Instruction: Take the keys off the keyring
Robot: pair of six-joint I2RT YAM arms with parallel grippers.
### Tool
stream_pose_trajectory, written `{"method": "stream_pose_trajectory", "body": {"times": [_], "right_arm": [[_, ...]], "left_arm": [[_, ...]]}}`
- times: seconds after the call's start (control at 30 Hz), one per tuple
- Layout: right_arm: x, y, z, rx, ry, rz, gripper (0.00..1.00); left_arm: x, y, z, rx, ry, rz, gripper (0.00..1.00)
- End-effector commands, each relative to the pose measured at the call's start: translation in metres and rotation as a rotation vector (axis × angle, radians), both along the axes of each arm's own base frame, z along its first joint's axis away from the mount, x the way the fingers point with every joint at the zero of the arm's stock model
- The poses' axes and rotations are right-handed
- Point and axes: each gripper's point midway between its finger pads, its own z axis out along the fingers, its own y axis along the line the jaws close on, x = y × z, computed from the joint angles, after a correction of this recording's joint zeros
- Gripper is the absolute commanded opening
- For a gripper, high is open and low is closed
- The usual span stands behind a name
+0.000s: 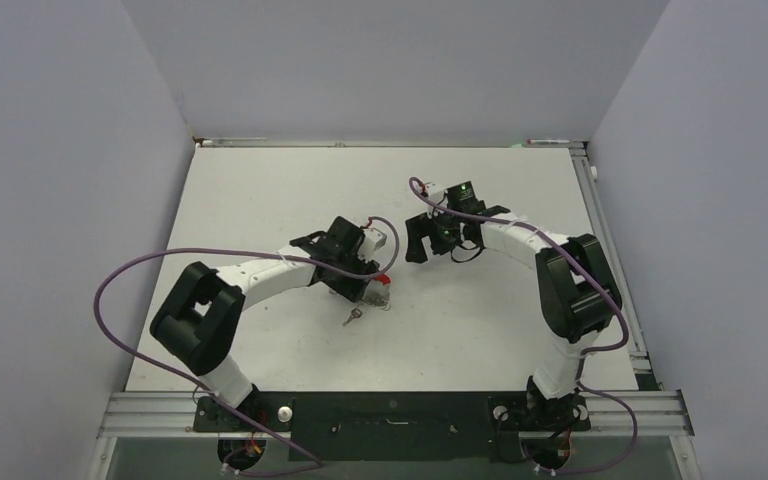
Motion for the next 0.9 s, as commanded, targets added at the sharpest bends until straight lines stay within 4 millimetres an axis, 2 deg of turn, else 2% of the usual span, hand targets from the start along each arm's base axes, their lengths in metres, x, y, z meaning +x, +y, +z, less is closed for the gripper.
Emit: {"method": "stream_pose_trajectory", "body": {"times": [0.0,0.2,0.33,0.4,0.57,0.77,0.87], "right_arm": [[0.005,0.001,0.031,0.043,-0.081,-0.019,0.85],[0.0,0.002,0.028,0.059,-0.066,-0.017,0.85],[-0.003,0.005,0.025,0.07,-0.046,-0.003,0.85],[-0.003,0.009,0.024,0.079,-0.04,0.005,0.85],[-0.013,0.02,0.016,0.101,-0.006,0.05,0.85],[-0.023,0.032,0.006,0.153,0.019,0.107,0.85],[-0.021,0.04,0.005,0.195,0.027,0.121,0.9]], "left_arm": [[0.012,-0.003,-0.008,0.079,-0.062,0.076,0.53],[0.016,0.002,-0.018,0.125,-0.043,0.121,0.47],[0.016,0.004,-0.02,0.137,-0.028,0.126,0.39],[0.015,0.004,-0.021,0.131,-0.018,0.114,0.31],[0.015,0.004,-0.017,0.117,-0.014,0.074,0.02],[0.022,0.001,0.005,0.079,-0.088,-0.002,0.0],[0.023,-0.002,0.023,0.046,-0.148,-0.066,0.0]]}}
